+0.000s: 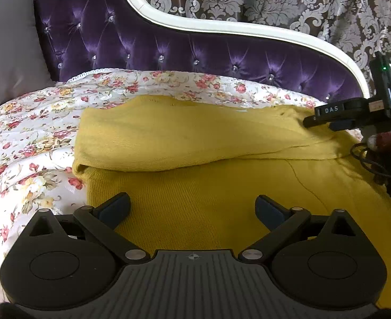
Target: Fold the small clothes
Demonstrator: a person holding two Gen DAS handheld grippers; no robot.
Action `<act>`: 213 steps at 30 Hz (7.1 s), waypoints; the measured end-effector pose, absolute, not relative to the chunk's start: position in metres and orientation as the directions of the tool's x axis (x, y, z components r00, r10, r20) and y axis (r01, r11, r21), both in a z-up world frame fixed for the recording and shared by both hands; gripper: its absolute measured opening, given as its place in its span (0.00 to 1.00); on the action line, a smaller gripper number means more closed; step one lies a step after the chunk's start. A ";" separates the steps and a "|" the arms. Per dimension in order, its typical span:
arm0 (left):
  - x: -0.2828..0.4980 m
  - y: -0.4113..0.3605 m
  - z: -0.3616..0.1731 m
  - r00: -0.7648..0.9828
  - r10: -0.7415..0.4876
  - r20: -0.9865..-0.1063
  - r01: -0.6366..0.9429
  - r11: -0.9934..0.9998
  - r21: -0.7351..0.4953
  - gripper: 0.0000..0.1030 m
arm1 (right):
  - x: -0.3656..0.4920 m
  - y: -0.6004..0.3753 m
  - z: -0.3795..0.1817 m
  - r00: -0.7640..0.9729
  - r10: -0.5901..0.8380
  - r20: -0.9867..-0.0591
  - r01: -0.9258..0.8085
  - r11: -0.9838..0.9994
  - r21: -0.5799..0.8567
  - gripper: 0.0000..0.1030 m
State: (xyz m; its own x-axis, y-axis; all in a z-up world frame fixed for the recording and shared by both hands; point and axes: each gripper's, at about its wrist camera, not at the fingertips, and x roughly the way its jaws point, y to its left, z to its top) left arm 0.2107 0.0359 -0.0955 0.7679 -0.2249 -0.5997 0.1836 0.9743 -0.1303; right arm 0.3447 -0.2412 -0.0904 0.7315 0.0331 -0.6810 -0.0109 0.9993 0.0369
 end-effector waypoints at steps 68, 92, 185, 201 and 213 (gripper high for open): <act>0.228 0.098 -0.052 0.708 -0.171 -0.685 0.068 0.982 -0.175 0.99 | 0.208 -0.298 -0.029 0.784 0.157 -0.600 -0.035 0.977 0.211 0.94; 0.031 0.076 -0.059 0.636 -0.290 -0.715 0.104 0.950 -0.293 0.99 | 0.009 -0.312 -0.061 0.701 0.224 -0.677 -0.010 0.952 0.305 0.97; 0.232 0.118 0.007 0.853 -0.295 -0.430 0.055 0.871 -0.489 0.07 | 0.266 -0.335 -0.021 0.826 0.382 -0.414 -0.072 0.800 0.596 0.18; 0.329 0.120 -0.051 0.781 -0.233 -0.580 -0.057 0.898 -0.437 0.08 | 0.345 -0.319 -0.081 0.760 0.321 -0.566 0.055 0.835 0.548 0.26; 0.367 0.130 -0.061 0.767 -0.192 -0.612 -0.099 0.907 -0.409 0.81 | 0.353 -0.335 -0.078 0.831 0.239 -0.502 0.088 0.835 0.543 0.68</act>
State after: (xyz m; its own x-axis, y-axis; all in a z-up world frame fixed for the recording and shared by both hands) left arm 0.3668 0.1301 -0.0612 0.7674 -0.1922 -0.6117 -0.0988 0.9072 -0.4090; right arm 0.3529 -0.3349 -0.0783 0.8312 0.2390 -0.5020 0.0878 0.8351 0.5430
